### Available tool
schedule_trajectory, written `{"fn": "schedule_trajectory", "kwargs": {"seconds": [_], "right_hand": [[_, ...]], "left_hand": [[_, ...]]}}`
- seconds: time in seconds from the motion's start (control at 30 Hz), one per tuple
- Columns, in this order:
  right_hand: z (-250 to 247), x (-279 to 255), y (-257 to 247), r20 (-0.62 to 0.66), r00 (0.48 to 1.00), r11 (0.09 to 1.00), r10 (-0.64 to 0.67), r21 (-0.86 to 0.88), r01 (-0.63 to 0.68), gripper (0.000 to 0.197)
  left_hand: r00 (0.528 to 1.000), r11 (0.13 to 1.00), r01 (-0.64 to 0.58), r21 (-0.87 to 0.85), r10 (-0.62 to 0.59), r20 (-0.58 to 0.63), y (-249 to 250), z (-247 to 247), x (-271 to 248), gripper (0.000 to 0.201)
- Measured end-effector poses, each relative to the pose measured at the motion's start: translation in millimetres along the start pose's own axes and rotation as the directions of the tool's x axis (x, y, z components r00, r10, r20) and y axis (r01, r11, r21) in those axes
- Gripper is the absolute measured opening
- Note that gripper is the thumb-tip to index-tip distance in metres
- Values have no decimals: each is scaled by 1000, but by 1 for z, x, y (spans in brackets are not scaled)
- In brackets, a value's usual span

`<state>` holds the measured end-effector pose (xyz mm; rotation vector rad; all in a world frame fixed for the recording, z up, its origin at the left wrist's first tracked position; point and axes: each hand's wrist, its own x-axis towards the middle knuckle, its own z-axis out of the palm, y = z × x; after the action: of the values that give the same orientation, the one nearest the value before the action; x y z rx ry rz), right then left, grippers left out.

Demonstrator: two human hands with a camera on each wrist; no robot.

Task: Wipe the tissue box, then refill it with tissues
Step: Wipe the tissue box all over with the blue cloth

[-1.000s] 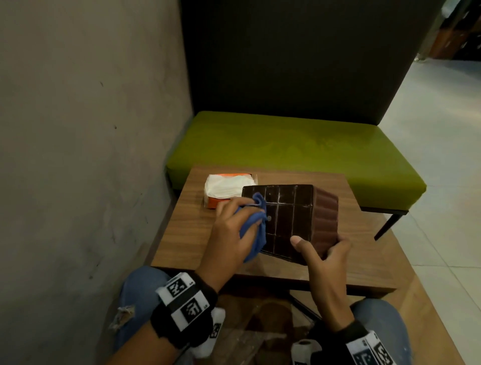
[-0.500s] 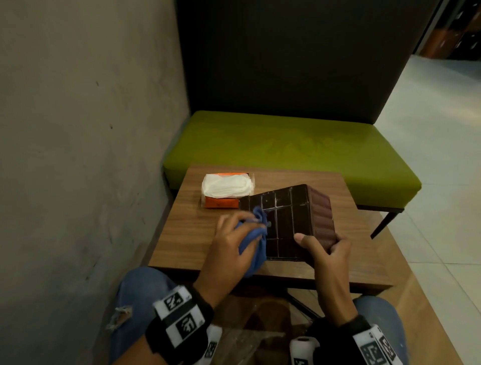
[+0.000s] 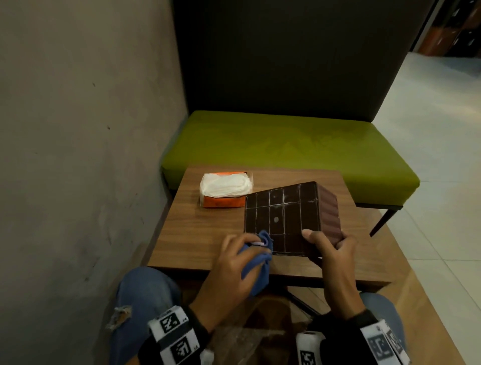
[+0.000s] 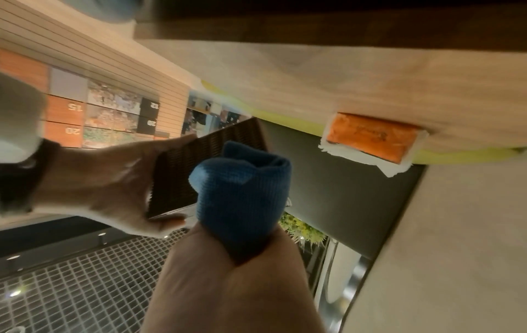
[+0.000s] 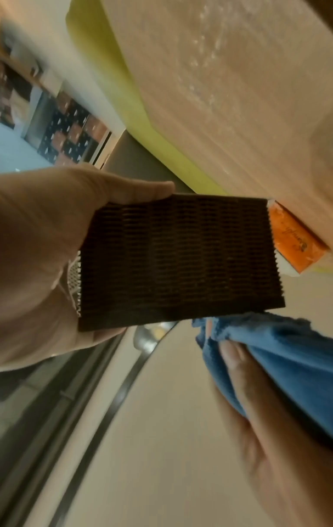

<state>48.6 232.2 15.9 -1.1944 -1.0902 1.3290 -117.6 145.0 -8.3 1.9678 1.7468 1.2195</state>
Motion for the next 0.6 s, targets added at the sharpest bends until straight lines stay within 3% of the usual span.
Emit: {"fn": "schedule_trajectory", "kwargs": {"seconds": [0.17, 0.33, 0.5, 0.6], "right_hand": [[1, -7, 3, 38, 999, 1000, 0, 15, -1, 77], [7, -9, 6, 18, 1000, 1000, -2, 3, 2, 90], [7, -13, 6, 12, 1000, 998, -3, 58, 2, 87], [9, -11, 6, 7, 1000, 999, 3, 54, -4, 93]], "left_hand": [[970, 995, 100, -18, -102, -220, -22, -12, 21, 25], [993, 999, 46, -11, -47, -108, -2, 1, 17, 27], [972, 989, 141, -52, -149, -183, -24, -5, 20, 30], [987, 994, 87, -69, -95, -129, -14, -2, 15, 26]]}}
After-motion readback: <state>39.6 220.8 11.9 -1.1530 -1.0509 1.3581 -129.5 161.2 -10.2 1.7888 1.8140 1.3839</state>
